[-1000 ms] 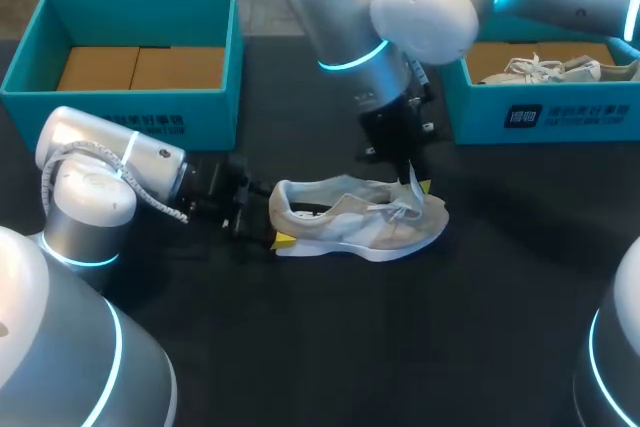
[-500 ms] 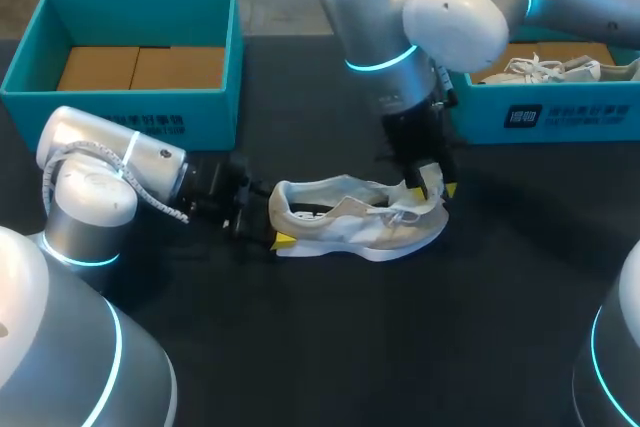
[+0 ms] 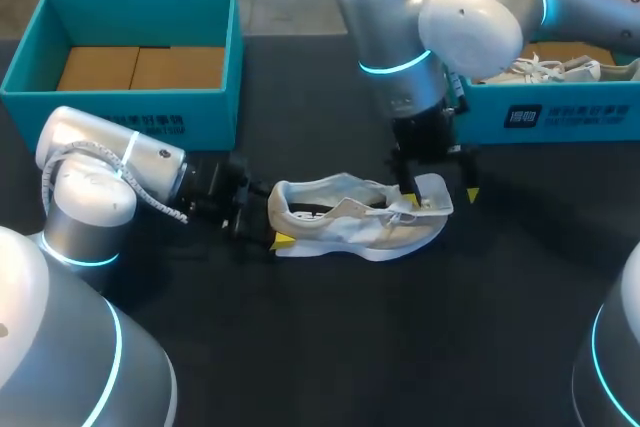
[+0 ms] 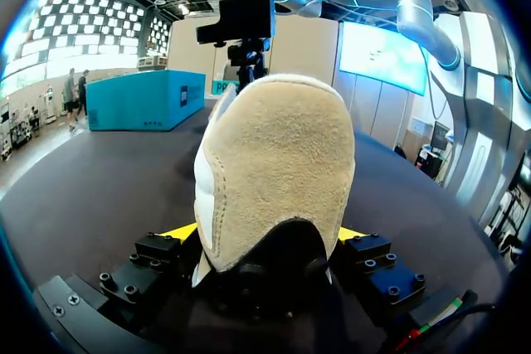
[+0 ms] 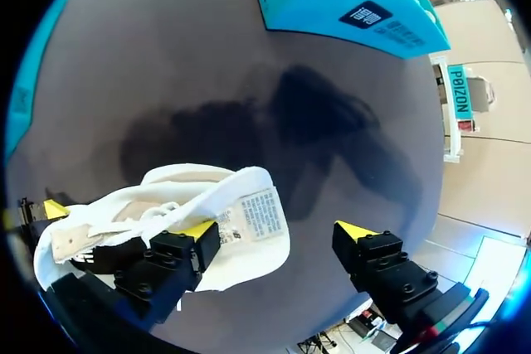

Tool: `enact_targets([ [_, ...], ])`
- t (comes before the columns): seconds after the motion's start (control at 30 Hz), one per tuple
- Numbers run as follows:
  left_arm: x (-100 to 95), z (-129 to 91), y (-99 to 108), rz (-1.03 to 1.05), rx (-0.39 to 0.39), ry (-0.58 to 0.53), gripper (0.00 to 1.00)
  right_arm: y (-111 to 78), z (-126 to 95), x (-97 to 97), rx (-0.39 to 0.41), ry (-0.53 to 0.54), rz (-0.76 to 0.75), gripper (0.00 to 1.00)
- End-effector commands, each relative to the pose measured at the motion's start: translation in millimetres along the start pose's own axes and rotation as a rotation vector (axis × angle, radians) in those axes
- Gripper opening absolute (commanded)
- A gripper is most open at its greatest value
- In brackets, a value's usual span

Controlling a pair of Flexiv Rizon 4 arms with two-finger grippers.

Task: Take the shoe out of the shoebox, open the shoe tongue, remove and reinsert the insole, then place the shoe into the shoebox

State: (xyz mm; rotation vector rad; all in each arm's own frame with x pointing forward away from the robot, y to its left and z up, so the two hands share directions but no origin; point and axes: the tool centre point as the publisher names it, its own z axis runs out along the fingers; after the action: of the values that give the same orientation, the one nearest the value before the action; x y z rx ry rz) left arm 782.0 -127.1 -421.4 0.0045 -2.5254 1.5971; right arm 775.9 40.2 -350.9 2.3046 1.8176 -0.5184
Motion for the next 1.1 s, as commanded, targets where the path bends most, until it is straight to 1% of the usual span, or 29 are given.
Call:
enact_targets([
  [0.03,0.5,-1.4,2.7,0.0,0.0,-0.001,0.07,-6.5,-22.4,0.7,-0.038,-0.017,-0.014,0.97],
  [0.1,0.5,-1.4,2.7,0.0,0.0,-0.001,0.07,-7.7,-31.9,1.7,-0.058,-0.02,-0.028,1.0],
  [0.2,0.5,-1.4,2.7,0.0,0.0,-0.001,0.05,-8.9,-44.4,3.9,-0.09,-0.026,-0.068,1.0],
  [0.27,0.5,-1.4,2.7,0.0,0.0,-0.001,0.03,-9.6,-53.0,5.0,-0.125,-0.009,-0.105,0.99],
  [0.3,0.5,-1.4,2.7,0.0,0.0,-0.001,0.0,-9.9,-57.5,5.3,-0.143,-0.001,-0.126,0.98],
  [0.33,0.5,-1.4,2.7,0.0,0.0,-0.001,0.0,-10.0,-61.4,5.2,-0.158,0.002,-0.146,0.93],
  [0.37,0.5,-1.4,2.7,0.0,0.0,-0.001,0.0,-10.1,-65.7,5.5,-0.164,-0.006,-0.16,0.91],
  [0.4,0.5,-1.4,2.7,0.0,0.0,-0.001,0.0,-10.1,-69.6,5.5,-0.18,-0.008,-0.174,0.87],
  [0.43,0.5,-1.4,2.7,0.0,0.0,-0.001,0.0,-10.5,-74.0,5.6,-0.194,-0.005,-0.186,0.58],
  [0.47,0.5,-1.4,2.7,0.0,0.0,-0.001,0.0,-10.5,-77.7,5.4,-0.198,-0.011,-0.194,0.46],
  [0.5,0.5,-1.4,2.7,0.0,0.0,-0.001,0.0,-10.7,-81.9,5.6,-0.207,-0.02,-0.202,0.42],
  [0.53,0.5,-1.4,2.7,0.0,0.0,-0.001,0.0,-10.7,-85.3,5.8,-0.217,-0.023,-0.212,0.35],
  [0.57,0.5,-1.4,2.7,0.0,0.0,-0.001,0.0,-10.8,-89.3,6.4,-0.224,-0.03,-0.22,0.25],
  [0.63,0.5,-1.4,2.7,0.0,0.0,-0.001,0.0,-10.6,-96.2,6.8,-0.244,-0.032,-0.235,0.13],
  [0.67,0.5,-1.4,2.7,0.0,0.0,-0.001,0.0,-10.4,-99.9,7.5,-0.258,-0.031,-0.25,0.0],
  [0.73,0.5,-1.4,2.7,0.0,0.0,-0.001,0.0,-10.1,-105.5,9.2,-0.282,-0.032,-0.281,0.0],
  [0.8,0.5,-1.4,2.7,0.0,0.0,-0.001,0.0,-9.6,-111.2,11.8,-0.319,-0.005,-0.356,0.0],
  [0.87,0.5,-1.4,2.7,0.0,0.0,-0.001,0.0,-9.1,-117.2,18.3,-0.352,0.014,-0.459,0.0],
  [0.97,0.5,-1.4,2.7,0.0,0.0,-0.001,0.0,-8.4,-122.3,31.8,-0.395,0.037,-0.653,0.0],
  [1.03,0.5,-1.4,2.7,0.0,0.0,-0.001,0.0,-8.5,-124.9,39.3,-0.423,0.054,-0.756,0.0],
  [1.07,0.5,-1.4,2.7,0.0,0.0,-0.001,0.0,-8.5,-125.8,42.5,-0.43,0.044,-0.792,0.0],
  [1.1,0.5,-1.4,2.7,0.0,0.0,-0.001,0.0,-8.9,-127.3,45.1,-0.449,0.061,-0.84,0.0],
])
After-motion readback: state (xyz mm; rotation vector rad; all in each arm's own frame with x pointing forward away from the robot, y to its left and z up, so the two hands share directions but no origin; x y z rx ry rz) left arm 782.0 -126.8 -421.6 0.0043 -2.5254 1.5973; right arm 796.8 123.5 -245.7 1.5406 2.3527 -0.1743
